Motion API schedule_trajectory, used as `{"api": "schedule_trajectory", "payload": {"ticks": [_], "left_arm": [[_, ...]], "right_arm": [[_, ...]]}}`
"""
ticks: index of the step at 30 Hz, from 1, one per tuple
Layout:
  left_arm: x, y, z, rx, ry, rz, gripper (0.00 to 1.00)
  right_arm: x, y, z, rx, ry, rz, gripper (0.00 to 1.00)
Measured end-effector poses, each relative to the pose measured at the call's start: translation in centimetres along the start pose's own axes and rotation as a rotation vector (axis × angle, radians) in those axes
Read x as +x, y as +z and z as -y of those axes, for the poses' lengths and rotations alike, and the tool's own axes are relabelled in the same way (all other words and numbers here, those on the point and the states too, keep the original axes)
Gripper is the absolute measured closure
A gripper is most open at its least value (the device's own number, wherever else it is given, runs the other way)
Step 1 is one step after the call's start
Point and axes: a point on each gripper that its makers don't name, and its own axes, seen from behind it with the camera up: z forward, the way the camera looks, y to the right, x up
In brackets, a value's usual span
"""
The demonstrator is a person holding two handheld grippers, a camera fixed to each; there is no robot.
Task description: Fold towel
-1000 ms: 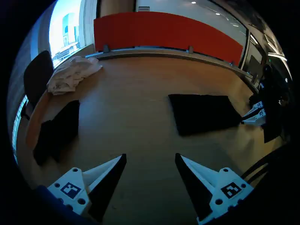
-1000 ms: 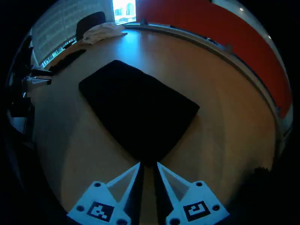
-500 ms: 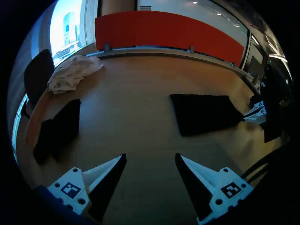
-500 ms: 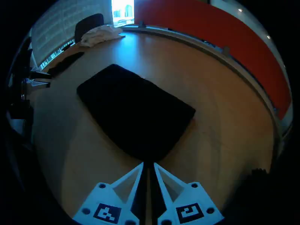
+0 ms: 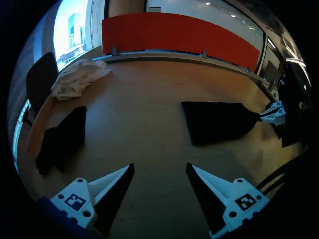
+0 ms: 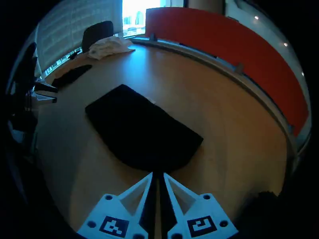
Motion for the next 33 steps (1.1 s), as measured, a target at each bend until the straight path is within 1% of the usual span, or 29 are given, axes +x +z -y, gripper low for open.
{"api": "schedule_trajectory", "payload": {"ticks": [5,17,20,29,33], "left_arm": [[0.1,-0.1,0.2,0.002,-0.005,-0.002,0.03],[0.5,-0.4,0.6,0.011,-0.011,-0.014,0.04],[0.5,-0.5,0.7,0.012,-0.013,-0.014,0.04],[0.5,-0.5,0.9,0.013,-0.015,-0.014,0.04],[0.5,-0.6,1.1,0.014,-0.017,-0.016,0.04]], "right_arm": [[2.7,-0.6,0.1,-0.015,-0.054,-0.048,0.96],[8.8,-1.0,0.9,-0.016,-0.142,-0.136,0.95],[9.8,-1.0,1.1,-0.016,-0.154,-0.148,0.95],[10.5,-0.9,1.3,-0.009,-0.16,-0.151,0.95],[11.2,-0.8,1.7,0.001,-0.172,-0.155,0.95]]}}
